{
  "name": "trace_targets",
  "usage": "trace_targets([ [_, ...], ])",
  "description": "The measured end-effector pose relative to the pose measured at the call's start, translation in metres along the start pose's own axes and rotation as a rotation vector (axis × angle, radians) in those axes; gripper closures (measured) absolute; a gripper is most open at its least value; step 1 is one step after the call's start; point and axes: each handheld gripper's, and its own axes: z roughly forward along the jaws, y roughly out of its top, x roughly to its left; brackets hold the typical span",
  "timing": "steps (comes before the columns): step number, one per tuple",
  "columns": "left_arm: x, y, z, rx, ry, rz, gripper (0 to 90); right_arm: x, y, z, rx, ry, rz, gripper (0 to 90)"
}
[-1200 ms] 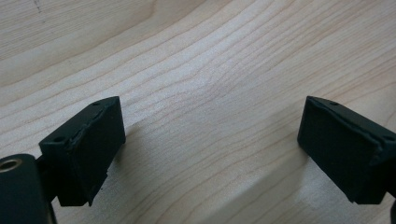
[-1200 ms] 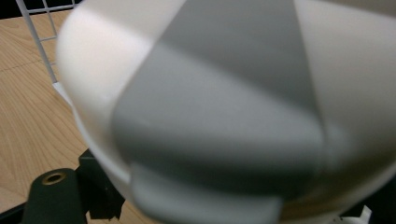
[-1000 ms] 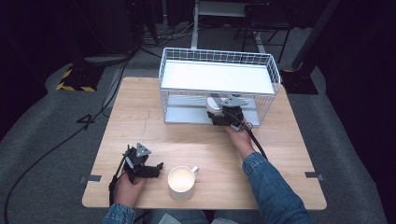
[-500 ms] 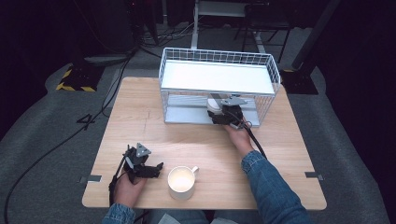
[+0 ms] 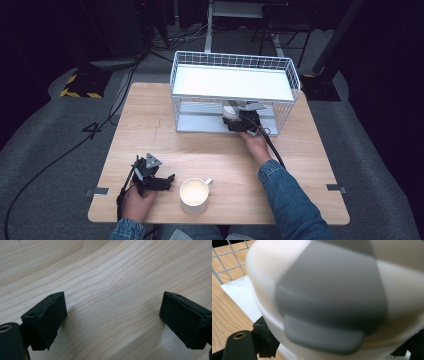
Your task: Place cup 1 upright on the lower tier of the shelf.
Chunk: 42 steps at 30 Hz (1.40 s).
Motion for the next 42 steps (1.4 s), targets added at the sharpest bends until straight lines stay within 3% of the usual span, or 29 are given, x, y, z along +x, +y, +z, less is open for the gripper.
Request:
trace_targets([
  [16,0.0,0.0,0.0,-0.002,0.001,0.0,8.1,-0.003,0.001,0.001,0.007,0.007,-0.001,14.5],
  [18,0.0,0.0,0.0,-0.003,0.001,-0.001,8.1,-0.003,0.001,0.001,0.001,0.006,0.0,12.7],
  [21,0.0,0.0,0.0,-0.001,0.0,-0.001,8.1,-0.002,0.001,-0.001,0.003,0.006,0.008,2.3],
  [24,0.0,0.0,0.0,-0.002,0.0,-0.001,8.1,-0.001,0.0,-0.004,0.001,0.008,0.01,0.0],
  [31,0.0,0.0,0.0,-0.002,0.0,-0.001,8.0,0.0,-0.001,-0.024,-0.029,0.009,0.002,0.0],
  [42,0.0,0.003,0.003,0.0,0.0,-0.001,7.0,-0.003,-0.005,-0.055,-0.019,0.018,0.013,0.0],
])
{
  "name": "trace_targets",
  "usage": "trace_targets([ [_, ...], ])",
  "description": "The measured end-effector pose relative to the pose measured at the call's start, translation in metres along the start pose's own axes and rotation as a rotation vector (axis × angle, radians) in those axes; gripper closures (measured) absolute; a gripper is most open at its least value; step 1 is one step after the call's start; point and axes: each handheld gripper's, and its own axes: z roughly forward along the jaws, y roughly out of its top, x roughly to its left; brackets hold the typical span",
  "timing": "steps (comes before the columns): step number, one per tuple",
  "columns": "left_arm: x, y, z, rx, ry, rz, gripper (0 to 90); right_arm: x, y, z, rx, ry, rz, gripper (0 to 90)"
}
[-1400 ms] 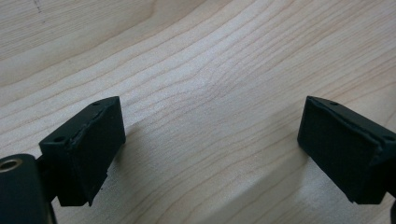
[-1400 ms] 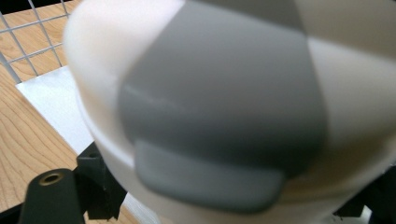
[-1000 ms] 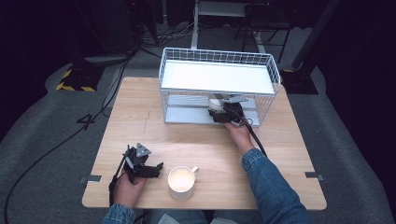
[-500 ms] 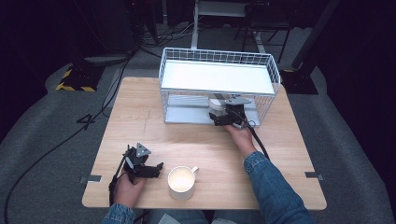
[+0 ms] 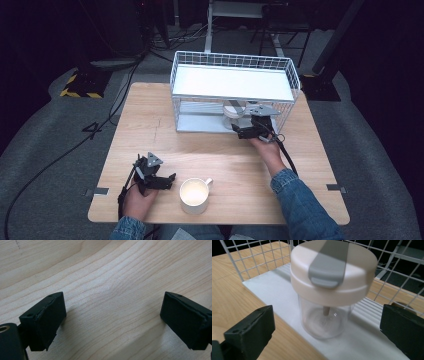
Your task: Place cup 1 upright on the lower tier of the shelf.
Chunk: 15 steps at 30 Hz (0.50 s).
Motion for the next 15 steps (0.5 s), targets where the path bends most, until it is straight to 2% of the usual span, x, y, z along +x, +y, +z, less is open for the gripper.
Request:
trace_targets([
  [3,0.0,0.0,0.0,0.0,0.0,0.0,6.9,0.0,-0.001,-0.012,0.005,0.016,0.014,0.0],
  [8,0.0,0.0,0.0,0.0,0.0,0.002,7.0,0.004,0.0,-0.037,-0.008,0.035,0.0,0.0],
  [15,-0.001,-0.001,-0.001,-0.001,0.0,0.001,7.0,0.007,0.001,-0.07,0.008,0.07,0.018,0.0],
])
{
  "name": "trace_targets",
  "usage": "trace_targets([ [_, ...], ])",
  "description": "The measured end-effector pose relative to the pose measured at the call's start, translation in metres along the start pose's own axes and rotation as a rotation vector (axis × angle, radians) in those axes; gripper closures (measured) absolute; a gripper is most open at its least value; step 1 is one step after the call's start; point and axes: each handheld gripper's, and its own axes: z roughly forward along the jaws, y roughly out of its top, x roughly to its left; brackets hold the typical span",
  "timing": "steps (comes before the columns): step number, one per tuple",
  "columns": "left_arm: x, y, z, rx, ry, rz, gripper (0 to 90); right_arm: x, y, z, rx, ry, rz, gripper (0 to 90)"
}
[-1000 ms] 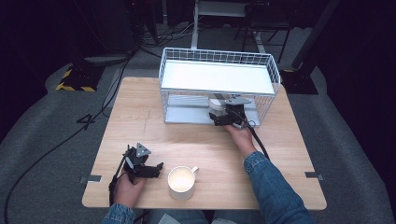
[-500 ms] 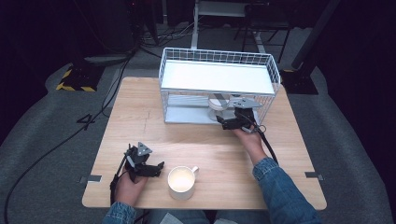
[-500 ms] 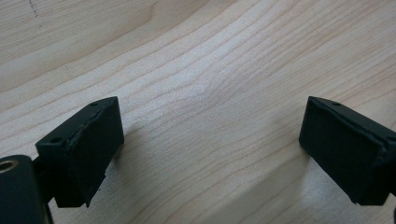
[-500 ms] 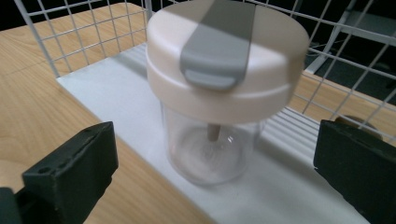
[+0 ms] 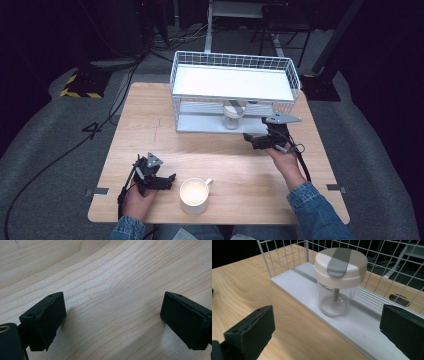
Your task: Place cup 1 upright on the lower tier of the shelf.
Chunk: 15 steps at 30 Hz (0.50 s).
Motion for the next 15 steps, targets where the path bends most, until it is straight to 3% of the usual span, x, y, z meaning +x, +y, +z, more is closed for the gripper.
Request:
trace_targets([
  [9,0.0,-0.002,-0.002,0.002,0.007,-0.006,7.0,0.004,-0.008,-0.037,0.015,0.001,-0.001,0.0],
  [10,-0.001,-0.003,-0.002,-0.001,0.002,-0.023,6.9,0.004,-0.009,-0.04,0.024,0.001,-0.006,0.0],
  [13,0.0,-0.003,-0.002,-0.001,0.002,-0.015,6.9,0.005,-0.012,-0.05,0.07,-0.002,-0.021,0.0],
  [15,0.001,-0.002,-0.002,-0.003,-0.002,-0.015,6.8,0.005,-0.015,-0.057,0.07,0.002,-0.024,0.0],
])
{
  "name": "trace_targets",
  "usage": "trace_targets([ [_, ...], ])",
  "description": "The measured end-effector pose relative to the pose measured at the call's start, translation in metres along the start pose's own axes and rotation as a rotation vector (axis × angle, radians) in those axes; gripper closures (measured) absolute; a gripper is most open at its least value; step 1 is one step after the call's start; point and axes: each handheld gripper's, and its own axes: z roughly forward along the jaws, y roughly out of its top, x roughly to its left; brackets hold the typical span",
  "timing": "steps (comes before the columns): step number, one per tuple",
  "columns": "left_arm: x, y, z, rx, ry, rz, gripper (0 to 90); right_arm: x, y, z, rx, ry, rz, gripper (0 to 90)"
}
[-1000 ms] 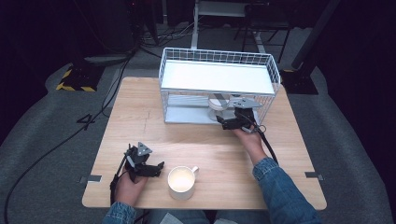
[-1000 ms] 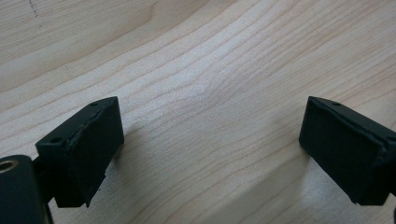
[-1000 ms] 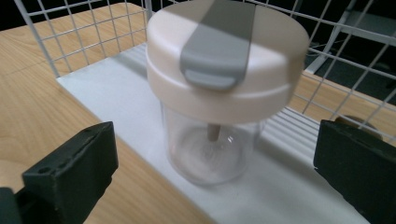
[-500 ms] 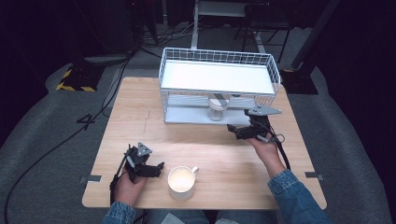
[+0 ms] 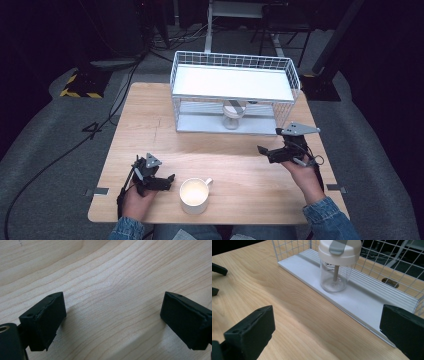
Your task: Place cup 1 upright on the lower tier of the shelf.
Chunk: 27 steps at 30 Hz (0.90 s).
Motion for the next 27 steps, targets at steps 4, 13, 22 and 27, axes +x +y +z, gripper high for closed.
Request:
trace_targets([
  [4,0.002,0.001,0.0,0.005,-0.011,0.014,6.8,-0.002,-0.009,-0.012,0.004,-0.001,0.016,0.0],
  [13,0.004,0.002,0.0,0.007,-0.01,0.024,6.8,-0.007,-0.038,-0.032,0.002,-0.018,0.075,0.0],
  [22,0.003,0.002,0.001,0.006,-0.007,0.011,6.9,-0.015,-0.072,-0.041,0.002,-0.019,0.152,0.3],
  [27,0.002,0.002,0.002,0.001,0.002,0.002,6.9,-0.022,-0.088,-0.041,0.002,-0.004,0.214,1.7],
])
